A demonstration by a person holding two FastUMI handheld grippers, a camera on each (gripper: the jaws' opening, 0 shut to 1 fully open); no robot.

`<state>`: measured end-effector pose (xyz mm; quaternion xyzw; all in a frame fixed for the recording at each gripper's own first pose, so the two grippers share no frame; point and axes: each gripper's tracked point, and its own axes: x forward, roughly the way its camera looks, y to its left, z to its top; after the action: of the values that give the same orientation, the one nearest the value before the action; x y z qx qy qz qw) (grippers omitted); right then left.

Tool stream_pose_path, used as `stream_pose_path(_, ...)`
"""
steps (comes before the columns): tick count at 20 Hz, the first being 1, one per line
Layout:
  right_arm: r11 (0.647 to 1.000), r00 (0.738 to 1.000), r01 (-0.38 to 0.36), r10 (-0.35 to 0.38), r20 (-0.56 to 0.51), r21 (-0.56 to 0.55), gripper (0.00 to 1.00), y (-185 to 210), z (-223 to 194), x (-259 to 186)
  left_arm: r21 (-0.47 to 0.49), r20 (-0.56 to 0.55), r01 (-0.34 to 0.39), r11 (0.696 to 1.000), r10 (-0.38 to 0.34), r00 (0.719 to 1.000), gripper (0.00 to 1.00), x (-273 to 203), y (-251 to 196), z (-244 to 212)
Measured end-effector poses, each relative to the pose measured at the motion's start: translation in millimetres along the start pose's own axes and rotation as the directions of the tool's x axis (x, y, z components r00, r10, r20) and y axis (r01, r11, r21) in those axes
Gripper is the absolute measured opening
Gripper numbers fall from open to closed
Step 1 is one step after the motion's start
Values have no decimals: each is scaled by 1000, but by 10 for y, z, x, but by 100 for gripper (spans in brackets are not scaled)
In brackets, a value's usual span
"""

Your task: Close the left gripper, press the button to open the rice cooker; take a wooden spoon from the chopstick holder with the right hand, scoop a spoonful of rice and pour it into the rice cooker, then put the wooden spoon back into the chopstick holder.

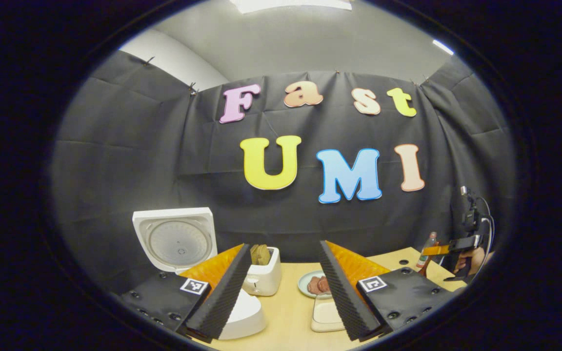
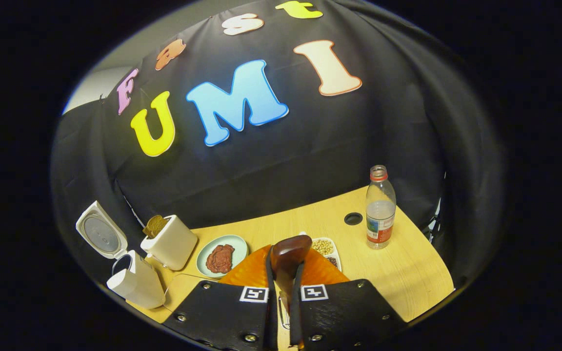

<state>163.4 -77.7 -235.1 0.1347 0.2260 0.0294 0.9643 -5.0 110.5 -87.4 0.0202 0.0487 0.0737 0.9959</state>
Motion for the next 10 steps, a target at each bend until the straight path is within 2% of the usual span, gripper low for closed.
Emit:
stream_pose_path(2,1000,999,-6,7,42,-24,10,143,156,-184,1,6,23,1000,-23,1000,93,-23,-29,-11)
stream_pose_path(3,999,998,-18,20,58,-34,10,259,203,-273,4,9,33,999,-33,999,96,-20,-28,-14)
stream_pose_path(5,998,996,-32,36,87,-50,10,474,283,-394,-1,4,49,999,-49,999,93,-14,-1,-44)
stream_pose_path(10,992,987,-91,101,126,-82,10,1121,292,-490,-16,-1,64,998,-64,998,93,-26,157,-85)
